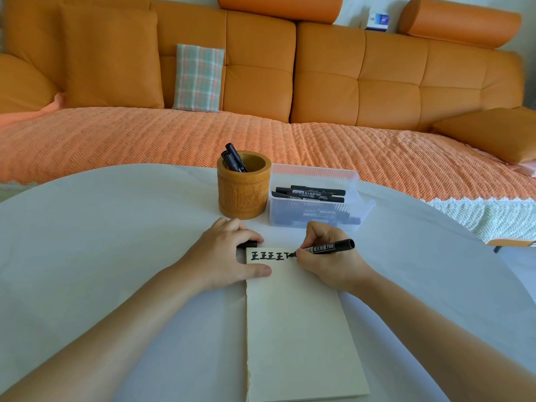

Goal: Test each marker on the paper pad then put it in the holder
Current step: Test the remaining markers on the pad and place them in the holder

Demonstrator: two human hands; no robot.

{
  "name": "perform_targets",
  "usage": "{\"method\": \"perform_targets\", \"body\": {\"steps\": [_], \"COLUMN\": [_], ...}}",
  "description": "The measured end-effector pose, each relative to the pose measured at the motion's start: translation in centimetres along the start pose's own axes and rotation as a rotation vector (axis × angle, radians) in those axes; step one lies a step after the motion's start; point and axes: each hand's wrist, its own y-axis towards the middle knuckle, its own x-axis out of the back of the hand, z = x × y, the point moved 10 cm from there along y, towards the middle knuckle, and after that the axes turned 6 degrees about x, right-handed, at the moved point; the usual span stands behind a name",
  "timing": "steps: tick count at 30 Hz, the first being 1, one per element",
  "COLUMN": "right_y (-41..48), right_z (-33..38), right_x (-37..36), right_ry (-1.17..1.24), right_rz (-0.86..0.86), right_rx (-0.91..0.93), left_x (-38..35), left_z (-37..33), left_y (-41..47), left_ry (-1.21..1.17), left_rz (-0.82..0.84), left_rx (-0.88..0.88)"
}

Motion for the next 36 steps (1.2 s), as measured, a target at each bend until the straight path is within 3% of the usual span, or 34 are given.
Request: {"method": "perform_targets", "body": {"steps": [22, 30, 36], "right_y": [-0.3, -0.1, 0.1], "right_z": [0.7, 1.5, 4.1], "right_x": [-0.3, 1.3, 0.5], "right_ry": [0.000, 0.121, -0.064], "right_rz": [0.065, -0.099, 0.118], "right_rx": [-0.007, 0.011, 0.138], "left_x": [0.2, 0.9, 1.9], "left_z": [-0.1, -0.3, 0.3], "left_y": [-0.2, -0.4, -0.3], "left_ry": [0.005, -0.022, 0.093], "left_rz": [0.005, -0.021, -0.080], "left_rx": [0.018, 0.017, -0.004]}}
